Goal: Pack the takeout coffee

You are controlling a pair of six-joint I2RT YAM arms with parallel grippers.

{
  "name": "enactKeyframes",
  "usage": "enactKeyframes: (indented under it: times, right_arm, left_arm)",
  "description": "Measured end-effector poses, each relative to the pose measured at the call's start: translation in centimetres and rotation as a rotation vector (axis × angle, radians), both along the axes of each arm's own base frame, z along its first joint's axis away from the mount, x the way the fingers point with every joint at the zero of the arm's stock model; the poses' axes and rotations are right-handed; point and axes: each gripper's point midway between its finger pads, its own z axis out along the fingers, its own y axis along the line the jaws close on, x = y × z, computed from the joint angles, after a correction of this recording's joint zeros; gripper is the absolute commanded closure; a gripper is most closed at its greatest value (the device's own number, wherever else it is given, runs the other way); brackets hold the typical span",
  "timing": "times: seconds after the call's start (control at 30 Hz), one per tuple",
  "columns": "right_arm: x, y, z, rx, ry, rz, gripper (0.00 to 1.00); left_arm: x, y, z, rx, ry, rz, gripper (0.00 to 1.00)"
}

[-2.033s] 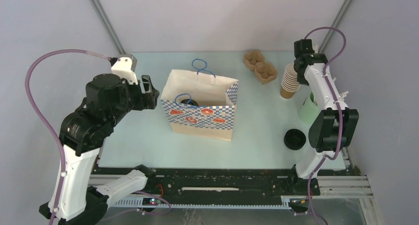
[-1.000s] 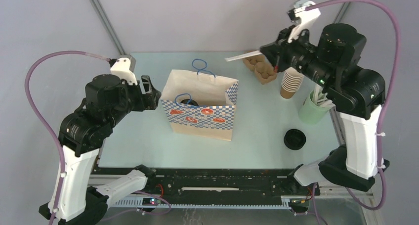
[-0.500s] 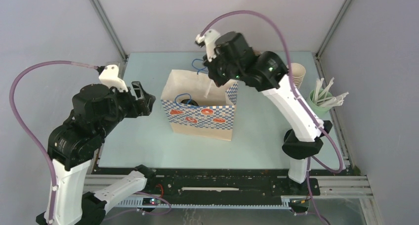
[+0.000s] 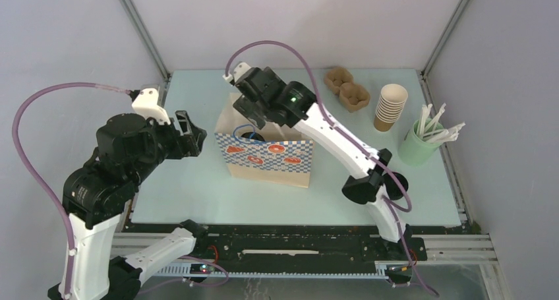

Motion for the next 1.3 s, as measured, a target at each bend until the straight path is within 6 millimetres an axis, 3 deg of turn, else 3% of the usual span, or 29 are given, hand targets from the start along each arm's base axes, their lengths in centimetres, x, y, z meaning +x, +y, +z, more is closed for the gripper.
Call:
enactKeyframes:
  times: [0.13, 0.2, 0.27, 0.3, 0.37, 0.43, 0.5, 0.57, 0.63, 0.73, 0.87, 0.93, 1.3]
  right_arm:
    - [1.1, 1.7, -1.3, 0.020, -0.011, 0.012, 0.00]
    - [0.3, 0.3, -0.6, 0.063, 0.004, 0.012, 0.01]
    - [-1.2, -2.1, 1.5, 0.133, 0.012, 0.003, 0.02]
    - [-1.8, -3.9, 3.1, 0.183, 0.008, -0.014, 0.02]
    - [-2.0, -9.8, 7.0, 0.312, -0.033, -0.102, 0.02]
    - [-1.7, -18.6, 9.7, 0.414, -0.114, -0.273, 0.04]
    - [-1.9, -26.2, 10.0, 0.439, -0.179, -0.458, 0.10]
    - [-3.2, -32.1, 8.3, 0.426, -0.191, -0.610, 0.18]
    - [-3.7, -35.8, 5.8, 0.406, -0.163, -0.728, 0.24]
    - [-3.0, -39.2, 0.7, 0.362, -0.055, -0.861, 0.26]
    - [-1.3, -42.1, -7.0, 0.286, 0.132, -0.984, 0.42]
    - [-1.0, -43.1, -9.1, 0.269, 0.190, -1.017, 0.47]
    - [1.6, -46.3, -11.0, 0.202, 0.179, -1.032, 0.56]
  left_arm:
    - [0.1, -0.1, 0.0, 0.003, 0.006, -0.002, 0.26]
    - [0.2, -0.2, -0.1, 0.005, 0.010, -0.004, 0.26]
    - [0.3, -0.3, -0.2, 0.005, 0.013, -0.005, 0.26]
    - [0.3, -0.3, -0.2, 0.006, 0.014, -0.006, 0.26]
    - [0.4, -0.4, -0.1, 0.002, 0.010, -0.008, 0.26]
    - [0.4, -0.4, -0.1, -0.002, 0.006, -0.008, 0.26]
    - [0.3, -0.3, -0.3, -0.004, 0.005, -0.008, 0.25]
    - [0.1, -0.3, -0.5, -0.007, 0.010, -0.006, 0.25]
    - [0.0, -0.2, -0.5, -0.008, 0.009, -0.005, 0.25]
    - [0.1, -0.3, -0.6, -0.005, 0.012, -0.005, 0.26]
    - [0.3, -0.4, -0.9, 0.007, 0.029, -0.007, 0.26]
    - [0.6, -0.5, -1.1, 0.016, 0.037, -0.009, 0.26]
    - [0.7, -0.4, -1.4, 0.029, 0.053, -0.005, 0.26]
